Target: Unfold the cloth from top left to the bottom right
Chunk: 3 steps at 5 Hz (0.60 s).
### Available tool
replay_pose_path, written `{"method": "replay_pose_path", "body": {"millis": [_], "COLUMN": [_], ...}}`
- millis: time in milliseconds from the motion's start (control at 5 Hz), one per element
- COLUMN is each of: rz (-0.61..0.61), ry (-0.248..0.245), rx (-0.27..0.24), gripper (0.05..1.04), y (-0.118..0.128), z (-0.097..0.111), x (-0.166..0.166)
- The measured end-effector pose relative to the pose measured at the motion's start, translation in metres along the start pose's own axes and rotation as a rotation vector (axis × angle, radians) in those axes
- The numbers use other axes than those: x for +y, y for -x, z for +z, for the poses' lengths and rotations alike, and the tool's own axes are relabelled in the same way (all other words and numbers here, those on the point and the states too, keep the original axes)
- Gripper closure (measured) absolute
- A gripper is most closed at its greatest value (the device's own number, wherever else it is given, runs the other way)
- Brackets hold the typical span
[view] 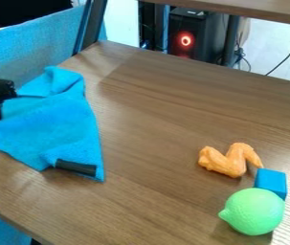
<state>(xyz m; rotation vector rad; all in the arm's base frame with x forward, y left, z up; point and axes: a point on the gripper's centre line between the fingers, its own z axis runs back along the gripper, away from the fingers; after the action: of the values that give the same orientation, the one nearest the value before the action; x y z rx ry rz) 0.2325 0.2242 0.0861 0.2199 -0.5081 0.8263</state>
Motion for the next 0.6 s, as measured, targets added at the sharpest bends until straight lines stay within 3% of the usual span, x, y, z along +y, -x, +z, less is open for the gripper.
{"method": "replay_pose_path", "body": {"millis": [200,400,600], "rz": [-0.016,-0.024,-0.02], "ry": [0.017,0.028,0.05], "rx": [0.007,0.015,0.015], "gripper": [0.899,1.004,1.02], "y": [0.0012,0.0023,0.0012], "z": [0.0,0.0005,0.0071], "x": [-0.0026,-0.0041,-0.0074]}}
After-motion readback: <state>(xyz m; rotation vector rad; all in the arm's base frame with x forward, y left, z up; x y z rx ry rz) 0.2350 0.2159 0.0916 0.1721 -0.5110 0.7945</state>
